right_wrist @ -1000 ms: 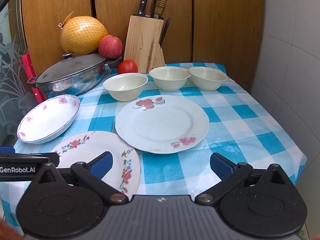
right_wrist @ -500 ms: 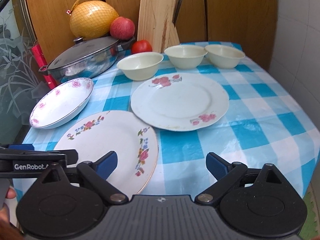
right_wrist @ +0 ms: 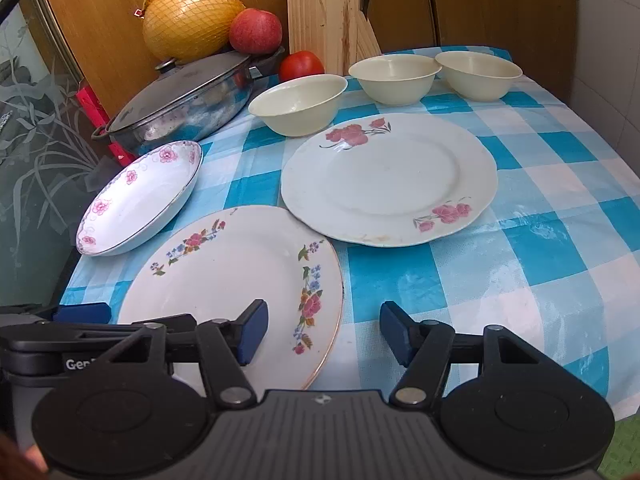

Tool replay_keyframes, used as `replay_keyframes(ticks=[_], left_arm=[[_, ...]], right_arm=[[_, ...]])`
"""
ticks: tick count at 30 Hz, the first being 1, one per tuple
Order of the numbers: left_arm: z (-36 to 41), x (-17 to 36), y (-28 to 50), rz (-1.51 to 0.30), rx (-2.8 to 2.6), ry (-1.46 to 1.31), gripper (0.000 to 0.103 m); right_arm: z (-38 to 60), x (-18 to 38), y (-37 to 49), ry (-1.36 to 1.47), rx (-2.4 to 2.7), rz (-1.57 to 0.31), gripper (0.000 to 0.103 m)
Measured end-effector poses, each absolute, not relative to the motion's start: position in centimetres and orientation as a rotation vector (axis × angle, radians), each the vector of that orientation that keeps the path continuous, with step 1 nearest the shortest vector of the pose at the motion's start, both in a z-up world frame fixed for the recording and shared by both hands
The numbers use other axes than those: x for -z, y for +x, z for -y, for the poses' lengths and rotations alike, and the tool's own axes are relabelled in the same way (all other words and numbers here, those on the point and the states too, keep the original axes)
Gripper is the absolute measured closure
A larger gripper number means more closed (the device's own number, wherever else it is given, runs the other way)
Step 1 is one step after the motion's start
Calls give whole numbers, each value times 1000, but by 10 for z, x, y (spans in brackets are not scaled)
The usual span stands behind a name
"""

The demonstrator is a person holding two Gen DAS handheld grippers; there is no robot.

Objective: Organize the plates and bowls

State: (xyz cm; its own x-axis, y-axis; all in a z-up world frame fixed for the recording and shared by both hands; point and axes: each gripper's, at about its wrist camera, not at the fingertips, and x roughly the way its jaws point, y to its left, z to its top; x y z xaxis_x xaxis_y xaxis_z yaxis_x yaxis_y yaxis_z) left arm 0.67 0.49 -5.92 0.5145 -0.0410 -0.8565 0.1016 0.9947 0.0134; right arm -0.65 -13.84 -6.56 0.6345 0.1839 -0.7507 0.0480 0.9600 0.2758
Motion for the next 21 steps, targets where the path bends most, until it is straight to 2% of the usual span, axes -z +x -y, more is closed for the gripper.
replay_keyframes(ticks=[5,7,9,12,21], left_arm=[[-2,60,12,-1027,95,65,4],[-1,60,16,-1030,99,60,4],[0,60,19,-1035,122,45,9],[4,58,18,-1027,153,47,15],[4,56,14,-1016,141,60,16]], right_arm=[[140,66,-1,290,-91,-887,50],[141,66,3,300,-106,-891,55],[142,66,6,332,-141,-900,65],[141,66,4,327,-143,-898,66],[140,66,4,324,-160,-896,66]])
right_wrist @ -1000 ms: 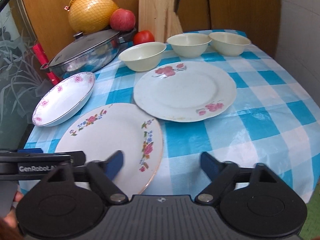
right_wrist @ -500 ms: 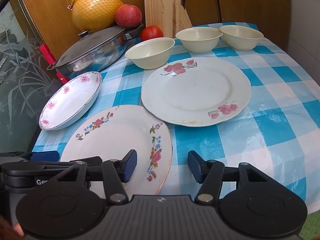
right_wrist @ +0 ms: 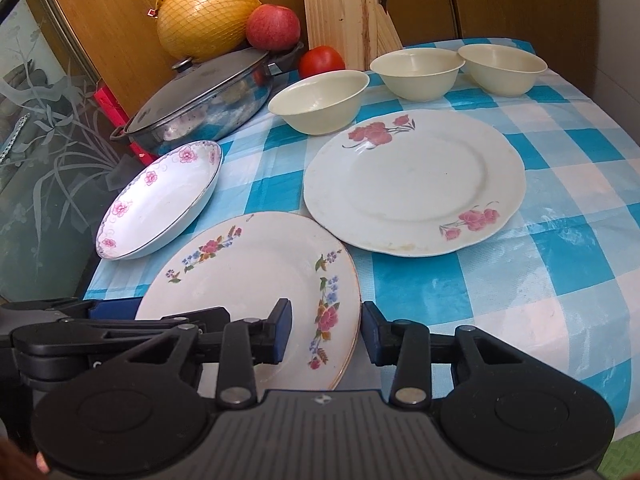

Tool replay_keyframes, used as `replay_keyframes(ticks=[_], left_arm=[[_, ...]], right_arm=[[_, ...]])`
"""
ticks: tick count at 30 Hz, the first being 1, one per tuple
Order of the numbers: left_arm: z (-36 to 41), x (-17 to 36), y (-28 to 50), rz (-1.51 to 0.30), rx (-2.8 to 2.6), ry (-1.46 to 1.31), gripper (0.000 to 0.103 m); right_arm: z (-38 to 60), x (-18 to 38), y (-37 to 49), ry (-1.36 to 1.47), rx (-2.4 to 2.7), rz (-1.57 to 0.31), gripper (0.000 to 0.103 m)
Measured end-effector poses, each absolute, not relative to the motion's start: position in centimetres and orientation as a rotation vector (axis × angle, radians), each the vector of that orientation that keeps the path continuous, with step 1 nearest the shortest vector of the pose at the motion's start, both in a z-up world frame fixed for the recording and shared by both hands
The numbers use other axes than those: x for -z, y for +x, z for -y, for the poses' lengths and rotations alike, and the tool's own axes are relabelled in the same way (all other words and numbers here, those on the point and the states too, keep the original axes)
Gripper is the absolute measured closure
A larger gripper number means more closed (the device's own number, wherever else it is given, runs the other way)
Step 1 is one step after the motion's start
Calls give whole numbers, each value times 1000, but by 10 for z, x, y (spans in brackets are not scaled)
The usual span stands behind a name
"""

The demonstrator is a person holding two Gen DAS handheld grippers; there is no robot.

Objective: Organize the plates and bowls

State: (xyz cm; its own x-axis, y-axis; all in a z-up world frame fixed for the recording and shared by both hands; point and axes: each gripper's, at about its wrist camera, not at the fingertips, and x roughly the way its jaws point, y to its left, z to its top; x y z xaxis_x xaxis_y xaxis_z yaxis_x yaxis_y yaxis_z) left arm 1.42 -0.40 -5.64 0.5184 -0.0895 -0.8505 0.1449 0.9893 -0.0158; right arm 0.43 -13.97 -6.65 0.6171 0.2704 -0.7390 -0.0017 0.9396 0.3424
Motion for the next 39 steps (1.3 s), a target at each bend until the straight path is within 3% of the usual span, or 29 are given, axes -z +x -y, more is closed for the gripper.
replay_keyframes(ticks=[27,39], left_arm=[[9,46,12,-952,129,119,15],[17,47,18,-947,139,140,14]], right_arm=[[155,69,9,363,-102,-873,64],[171,70,11,405,-54,-868,59]])
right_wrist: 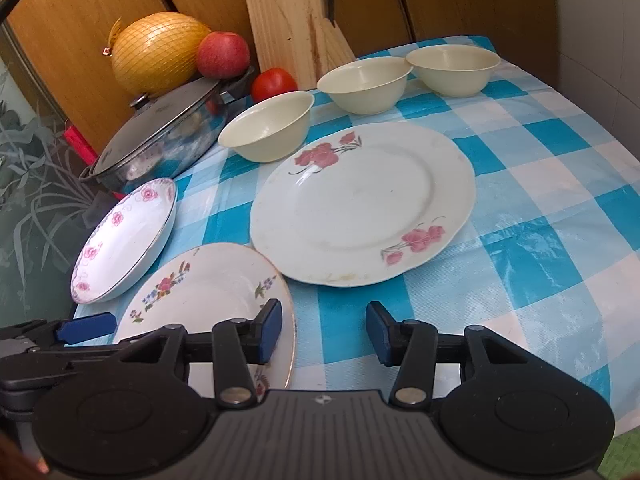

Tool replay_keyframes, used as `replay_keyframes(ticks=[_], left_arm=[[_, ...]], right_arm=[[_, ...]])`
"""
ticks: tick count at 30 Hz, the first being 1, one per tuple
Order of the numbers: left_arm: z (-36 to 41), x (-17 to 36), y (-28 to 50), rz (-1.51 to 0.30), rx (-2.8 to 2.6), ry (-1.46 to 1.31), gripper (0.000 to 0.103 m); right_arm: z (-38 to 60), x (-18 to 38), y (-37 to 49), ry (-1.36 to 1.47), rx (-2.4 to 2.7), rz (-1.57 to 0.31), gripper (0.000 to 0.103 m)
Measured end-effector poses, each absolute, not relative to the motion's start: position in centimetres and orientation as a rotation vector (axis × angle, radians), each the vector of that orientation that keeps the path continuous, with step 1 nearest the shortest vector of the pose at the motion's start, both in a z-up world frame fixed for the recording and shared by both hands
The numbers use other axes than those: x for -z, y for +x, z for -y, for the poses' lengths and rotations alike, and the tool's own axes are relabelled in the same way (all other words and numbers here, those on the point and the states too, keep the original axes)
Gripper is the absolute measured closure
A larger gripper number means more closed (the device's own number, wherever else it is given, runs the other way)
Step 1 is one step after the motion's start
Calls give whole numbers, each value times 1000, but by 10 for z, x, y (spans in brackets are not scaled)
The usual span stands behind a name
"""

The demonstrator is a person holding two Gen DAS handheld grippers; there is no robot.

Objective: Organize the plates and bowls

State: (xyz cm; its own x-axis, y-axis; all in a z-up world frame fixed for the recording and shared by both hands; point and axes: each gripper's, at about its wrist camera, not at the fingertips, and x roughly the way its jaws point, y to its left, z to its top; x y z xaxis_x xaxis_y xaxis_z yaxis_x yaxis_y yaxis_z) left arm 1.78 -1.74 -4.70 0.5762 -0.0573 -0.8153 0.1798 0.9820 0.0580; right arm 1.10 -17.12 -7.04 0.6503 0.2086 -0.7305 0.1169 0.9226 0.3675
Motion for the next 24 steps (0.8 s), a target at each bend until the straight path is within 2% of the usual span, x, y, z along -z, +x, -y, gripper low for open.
replay_keyframes(ticks=[24], left_arm=[[63,43,70,-933,226,183,11]], right_arm=[[226,67,35,542,90,-847,56]])
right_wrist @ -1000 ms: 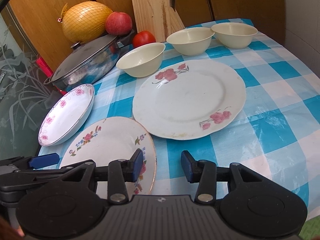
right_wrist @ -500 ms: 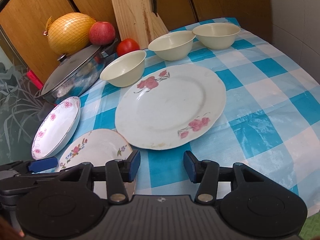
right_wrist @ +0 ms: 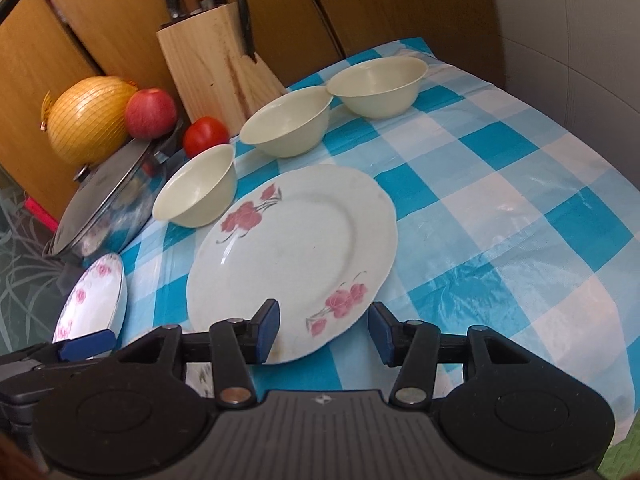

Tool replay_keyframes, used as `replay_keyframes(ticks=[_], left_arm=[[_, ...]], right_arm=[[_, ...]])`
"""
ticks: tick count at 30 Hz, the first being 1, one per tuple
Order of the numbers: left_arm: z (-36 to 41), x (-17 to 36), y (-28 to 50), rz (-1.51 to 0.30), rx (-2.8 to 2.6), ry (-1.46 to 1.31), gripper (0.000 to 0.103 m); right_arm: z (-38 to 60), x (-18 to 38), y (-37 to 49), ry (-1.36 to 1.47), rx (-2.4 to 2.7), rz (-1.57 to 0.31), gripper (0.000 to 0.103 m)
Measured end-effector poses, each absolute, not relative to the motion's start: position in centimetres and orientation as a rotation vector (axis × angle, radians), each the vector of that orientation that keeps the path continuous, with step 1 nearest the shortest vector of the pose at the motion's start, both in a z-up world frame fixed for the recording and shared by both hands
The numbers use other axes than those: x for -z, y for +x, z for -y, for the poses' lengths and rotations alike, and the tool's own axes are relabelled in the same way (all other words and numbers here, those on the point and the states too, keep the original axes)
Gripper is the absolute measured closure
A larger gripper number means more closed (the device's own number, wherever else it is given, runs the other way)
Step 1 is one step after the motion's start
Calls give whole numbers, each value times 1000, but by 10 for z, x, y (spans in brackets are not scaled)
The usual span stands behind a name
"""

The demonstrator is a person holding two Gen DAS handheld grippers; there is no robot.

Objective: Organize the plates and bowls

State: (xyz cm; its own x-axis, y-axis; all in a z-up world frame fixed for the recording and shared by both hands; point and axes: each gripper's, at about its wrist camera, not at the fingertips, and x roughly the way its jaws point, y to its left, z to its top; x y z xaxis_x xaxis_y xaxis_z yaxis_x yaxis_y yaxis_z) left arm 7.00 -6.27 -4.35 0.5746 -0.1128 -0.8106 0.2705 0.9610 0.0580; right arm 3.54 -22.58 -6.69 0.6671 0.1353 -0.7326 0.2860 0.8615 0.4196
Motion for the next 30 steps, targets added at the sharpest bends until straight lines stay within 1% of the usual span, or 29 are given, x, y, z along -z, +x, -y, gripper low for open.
replay_keyframes(ticks=[8,13,17,20,22,26,30], left_arm=[[76,48,103,-991,318,107,11],[91,60,124,-1014,319,146,11],[95,68,136,-1043,331,124,11],[100,68,140,-1032,339,135,11],[104,69,142,-1036,359,128,11],[110,70,144,-1034,389,130,11],[115,72,151,-1035,396,136,8]], right_arm=[[241,66,55,514,135,-839,56],[252,74,70,533,146,-871,56],[255,75,78,522,143,-875,56],[255,76,82,519,121,-879,60],[257,76,84,524,116,-880,60],[265,78,85,551,104,-880,67],[270,79,92,567,90,-887,67]])
